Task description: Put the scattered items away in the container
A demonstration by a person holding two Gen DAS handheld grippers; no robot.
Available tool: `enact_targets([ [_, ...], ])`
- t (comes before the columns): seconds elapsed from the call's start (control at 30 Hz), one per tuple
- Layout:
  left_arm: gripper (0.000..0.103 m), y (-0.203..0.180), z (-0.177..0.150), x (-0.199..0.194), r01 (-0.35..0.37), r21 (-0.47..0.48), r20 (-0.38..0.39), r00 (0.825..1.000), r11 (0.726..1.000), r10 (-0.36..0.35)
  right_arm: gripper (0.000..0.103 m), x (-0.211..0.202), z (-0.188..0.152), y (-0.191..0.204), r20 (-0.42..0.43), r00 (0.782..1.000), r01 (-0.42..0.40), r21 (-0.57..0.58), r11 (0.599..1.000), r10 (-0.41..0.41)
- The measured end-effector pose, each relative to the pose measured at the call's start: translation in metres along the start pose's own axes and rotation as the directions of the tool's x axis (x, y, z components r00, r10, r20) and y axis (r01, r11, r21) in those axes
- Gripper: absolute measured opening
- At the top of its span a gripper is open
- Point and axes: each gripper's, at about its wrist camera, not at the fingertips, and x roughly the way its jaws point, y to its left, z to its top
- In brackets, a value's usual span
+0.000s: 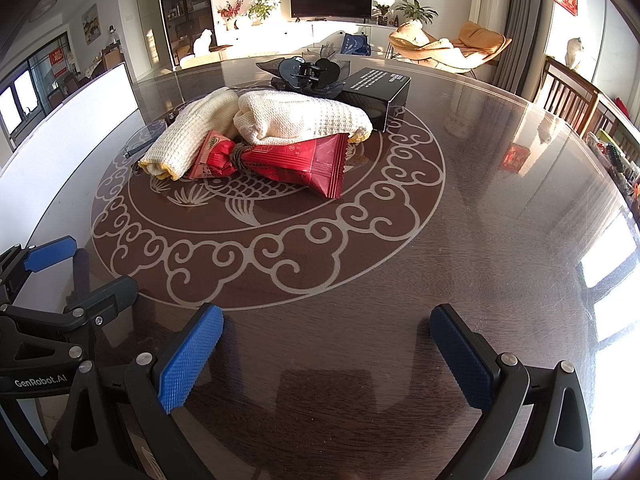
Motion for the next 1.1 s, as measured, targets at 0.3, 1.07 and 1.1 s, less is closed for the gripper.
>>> enact_targets([
  [0.3, 0.103, 0.000, 0.000, 0.000, 0.000, 0.000, 0.000, 1.000, 1.000, 0.000, 0.103, 0.000, 0.000, 0.000, 0.000, 1.000, 0.000, 0.000, 1.000, 0.000],
  [1.07, 0.103, 0.032, -0.017, -0.014, -0.002, -0.002, -0.008, 1.000, 1.000, 0.002, 0.093, 0.073, 0.098, 0.049, -0.104, 0.947, -0.317, -0.448, 0.836, 0.304],
  [1.1, 0.103, 0.032, -0.017, -0.014, -0.002, -0.003, -0.008, 1.000, 1.000, 0.002, 0.083, 0.071, 0.097, 0.052, -0.104, 0.945, -0.323, -0.452, 0.831, 0.310],
])
